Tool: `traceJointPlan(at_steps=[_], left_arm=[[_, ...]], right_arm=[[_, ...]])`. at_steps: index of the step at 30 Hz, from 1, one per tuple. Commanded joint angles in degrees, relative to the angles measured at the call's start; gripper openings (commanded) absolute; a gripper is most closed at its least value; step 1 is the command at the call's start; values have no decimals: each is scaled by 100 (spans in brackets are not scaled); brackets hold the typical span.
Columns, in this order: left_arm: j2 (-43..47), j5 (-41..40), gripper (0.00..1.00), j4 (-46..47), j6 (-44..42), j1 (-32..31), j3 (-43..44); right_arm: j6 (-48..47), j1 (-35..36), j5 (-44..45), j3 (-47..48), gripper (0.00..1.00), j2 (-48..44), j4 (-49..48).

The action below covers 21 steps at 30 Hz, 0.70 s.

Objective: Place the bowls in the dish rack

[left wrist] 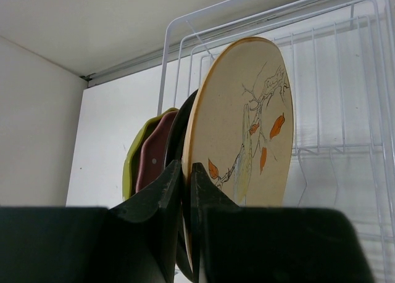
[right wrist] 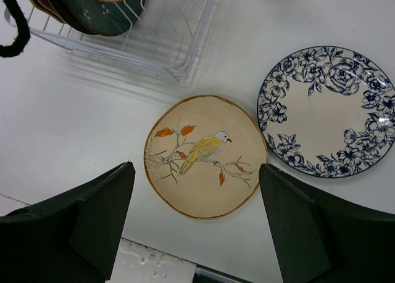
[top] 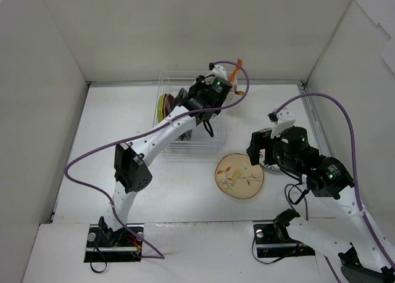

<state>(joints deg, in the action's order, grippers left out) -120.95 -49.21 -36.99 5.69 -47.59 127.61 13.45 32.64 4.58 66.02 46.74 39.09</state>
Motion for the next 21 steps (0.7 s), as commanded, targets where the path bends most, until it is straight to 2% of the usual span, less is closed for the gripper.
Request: traceJointPlan(at_steps=[1,17,21], left_arm=[[379,-511,0,562,-42,92,449],[-8,78,0,-528,1083,198,484],[-25,298,9,-607,1267,198,344]], right_arm=[[61,-30,166,-28,79,10,-130],[193,-30,131,-107,79,-60,-77],[228,-30,105,-133,79,-95,-60]])
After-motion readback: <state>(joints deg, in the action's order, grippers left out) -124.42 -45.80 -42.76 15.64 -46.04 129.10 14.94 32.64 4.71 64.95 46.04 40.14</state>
